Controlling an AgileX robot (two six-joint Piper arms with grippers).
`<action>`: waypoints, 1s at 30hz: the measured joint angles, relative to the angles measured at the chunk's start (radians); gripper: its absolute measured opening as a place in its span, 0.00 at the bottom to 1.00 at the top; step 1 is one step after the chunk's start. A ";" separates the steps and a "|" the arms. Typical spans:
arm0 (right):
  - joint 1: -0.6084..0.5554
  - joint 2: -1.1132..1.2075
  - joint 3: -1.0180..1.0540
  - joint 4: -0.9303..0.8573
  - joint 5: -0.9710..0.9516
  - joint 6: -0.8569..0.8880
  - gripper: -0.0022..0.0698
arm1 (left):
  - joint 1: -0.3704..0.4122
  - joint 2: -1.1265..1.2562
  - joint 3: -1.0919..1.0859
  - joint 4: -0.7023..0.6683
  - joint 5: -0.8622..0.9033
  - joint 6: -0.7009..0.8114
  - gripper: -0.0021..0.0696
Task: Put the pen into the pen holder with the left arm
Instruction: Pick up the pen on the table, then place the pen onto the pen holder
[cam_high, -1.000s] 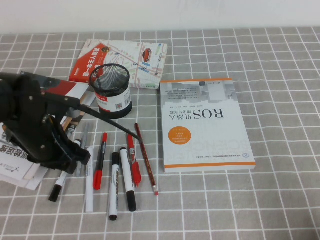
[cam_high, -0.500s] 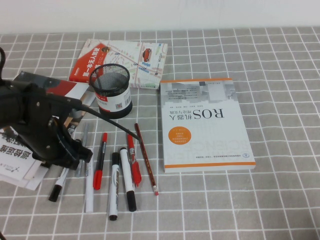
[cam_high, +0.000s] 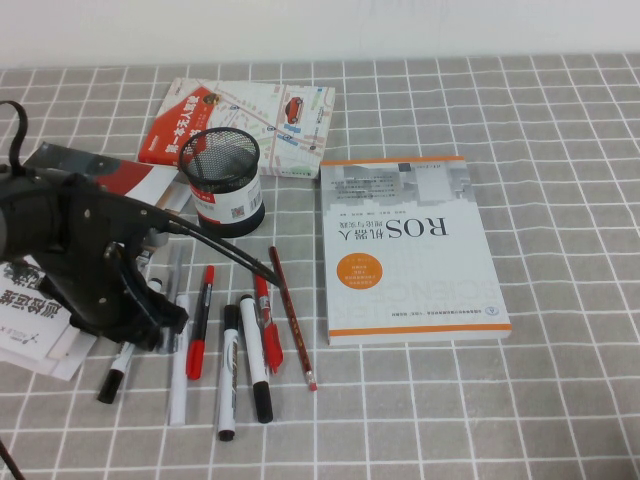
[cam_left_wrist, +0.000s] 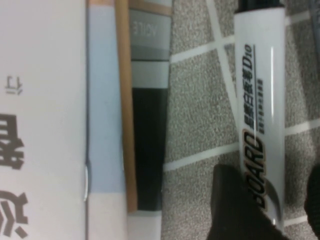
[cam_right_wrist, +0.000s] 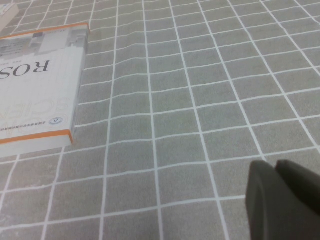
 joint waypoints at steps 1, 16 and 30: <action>0.000 0.000 0.000 0.000 0.000 0.000 0.01 | 0.000 0.002 0.000 -0.003 0.002 0.000 0.40; 0.000 0.000 0.000 0.000 0.000 0.000 0.01 | 0.002 -0.057 0.007 -0.007 0.025 -0.004 0.18; 0.000 0.000 0.000 0.000 0.000 0.000 0.01 | -0.004 -0.528 0.193 -0.130 -0.408 0.068 0.18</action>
